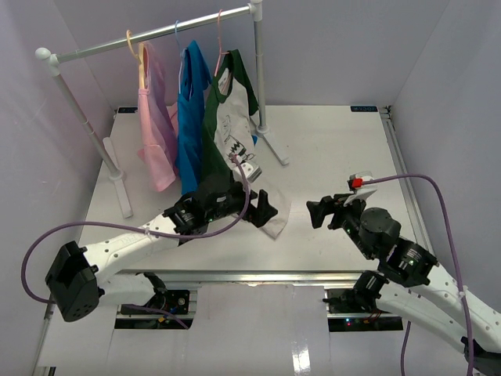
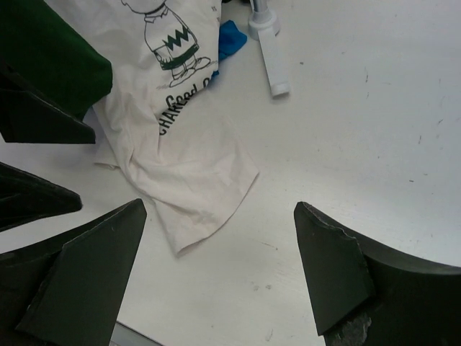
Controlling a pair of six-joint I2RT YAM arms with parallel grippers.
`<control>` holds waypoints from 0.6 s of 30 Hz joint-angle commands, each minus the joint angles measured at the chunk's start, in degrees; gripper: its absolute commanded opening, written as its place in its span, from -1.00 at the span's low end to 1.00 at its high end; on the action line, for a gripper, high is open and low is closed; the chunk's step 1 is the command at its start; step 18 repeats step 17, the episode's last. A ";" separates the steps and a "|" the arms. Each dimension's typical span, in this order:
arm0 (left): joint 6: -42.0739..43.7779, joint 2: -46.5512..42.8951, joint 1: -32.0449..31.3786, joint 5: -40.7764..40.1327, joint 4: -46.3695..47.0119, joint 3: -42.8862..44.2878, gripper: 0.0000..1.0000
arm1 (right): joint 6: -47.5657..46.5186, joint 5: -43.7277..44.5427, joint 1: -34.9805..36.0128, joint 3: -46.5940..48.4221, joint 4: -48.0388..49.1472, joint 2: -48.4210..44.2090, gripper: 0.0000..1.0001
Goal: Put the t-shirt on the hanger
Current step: Reset both arms
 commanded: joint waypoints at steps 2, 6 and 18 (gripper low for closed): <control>-3.22 -7.46 -0.23 -1.91 12.70 -8.75 0.96 | 0.51 -2.10 0.27 -3.37 4.72 -0.11 0.80; -3.08 -9.47 -0.47 -2.95 15.90 -12.38 0.96 | -0.45 -2.19 0.12 -5.28 6.75 0.01 0.80; -3.51 -8.19 -0.55 -0.54 14.20 -10.98 0.96 | -1.25 -2.82 0.20 -5.58 7.40 -1.71 0.80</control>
